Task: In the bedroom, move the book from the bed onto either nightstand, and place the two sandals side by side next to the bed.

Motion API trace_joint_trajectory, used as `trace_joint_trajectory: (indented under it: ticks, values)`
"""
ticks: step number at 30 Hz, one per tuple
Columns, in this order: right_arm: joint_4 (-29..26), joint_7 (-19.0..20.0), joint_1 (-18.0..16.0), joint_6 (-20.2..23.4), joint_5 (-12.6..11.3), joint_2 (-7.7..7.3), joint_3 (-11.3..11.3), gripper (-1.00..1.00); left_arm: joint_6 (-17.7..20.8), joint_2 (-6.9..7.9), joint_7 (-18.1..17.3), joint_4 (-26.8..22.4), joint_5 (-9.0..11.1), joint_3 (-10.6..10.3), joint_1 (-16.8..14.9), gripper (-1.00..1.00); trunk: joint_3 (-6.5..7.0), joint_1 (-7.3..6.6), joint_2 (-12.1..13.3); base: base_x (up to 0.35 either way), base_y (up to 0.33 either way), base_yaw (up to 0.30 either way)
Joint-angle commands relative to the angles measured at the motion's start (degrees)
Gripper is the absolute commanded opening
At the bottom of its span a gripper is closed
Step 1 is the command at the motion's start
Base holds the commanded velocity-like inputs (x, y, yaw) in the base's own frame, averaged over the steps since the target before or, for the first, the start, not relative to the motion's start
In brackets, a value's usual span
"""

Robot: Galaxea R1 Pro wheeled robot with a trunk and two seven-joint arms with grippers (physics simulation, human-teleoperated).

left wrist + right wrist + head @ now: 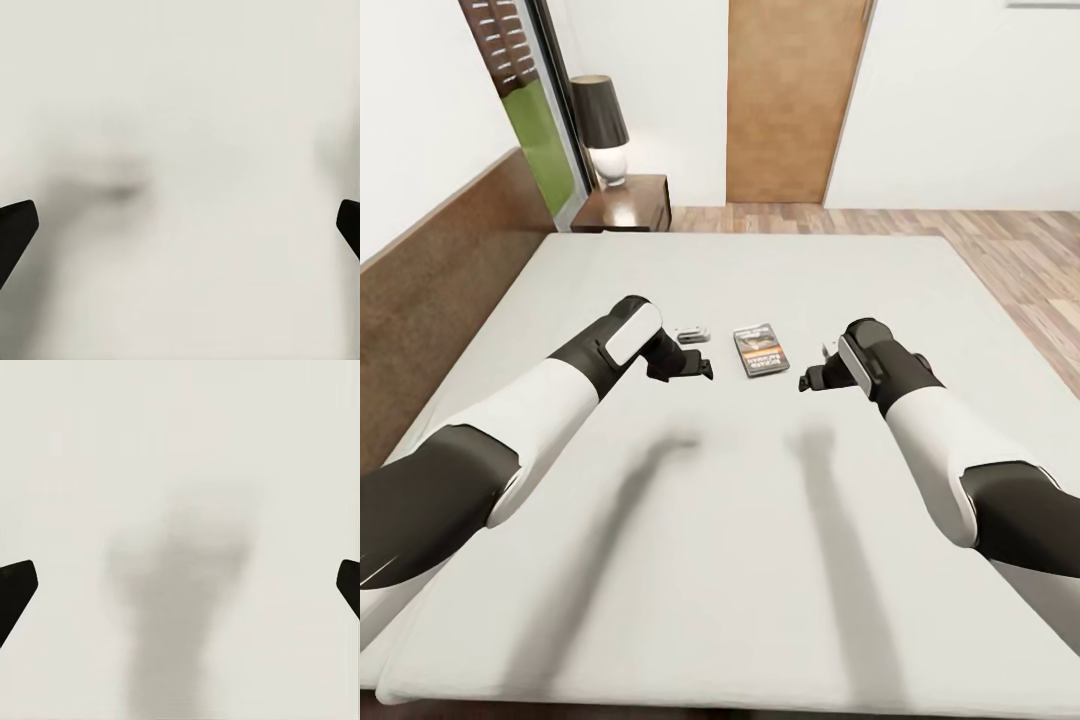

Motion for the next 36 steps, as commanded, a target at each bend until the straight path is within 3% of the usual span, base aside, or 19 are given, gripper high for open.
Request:
trace_joint_trajectory:
  ticks: [1, 6, 13, 15, 36]
  values:
    - [-0.08, 0.35, -0.03, 0.22, 0.09, -0.12, 0.55, 1.00, 0.05, 0.03, 0.47, -0.04, 0.61, -0.32, -0.07, 1.00, -0.06, 0.00, -0.02, 0.000, 0.000, 0.000]
    - [-0.54, 0.34, 0.01, 0.22, 0.15, -0.21, 1.08, 1.00, 0.05, 0.03, 0.47, -0.03, 0.61, -0.32, -0.11, 1.00, -0.12, 0.00, -0.02, 0.000, 0.000, 0.000]
    - [-5.26, 0.38, 0.27, 0.22, 0.09, -0.48, 1.83, 1.00, 0.05, 0.03, 0.45, -0.01, 0.61, -0.32, -0.13, 1.00, -0.16, 0.00, -0.02, 0.000, 0.000, 0.000]
    - [-5.91, 0.73, 0.12, 0.22, -0.01, -1.14, 1.83, 1.00, 0.05, 0.69, 0.73, -0.42, 0.19, -0.39, -0.02, 1.00, -0.16, 0.00, -0.02, 0.000, 0.000, 0.000]
    - [-5.94, 0.75, 0.05, 0.22, -0.01, -1.24, 1.82, 1.00, 0.05, 1.07, 0.73, -0.47, 0.19, -0.39, -0.13, 1.00, -0.16, 0.00, -0.02, 0.000, 0.000, 0.000]
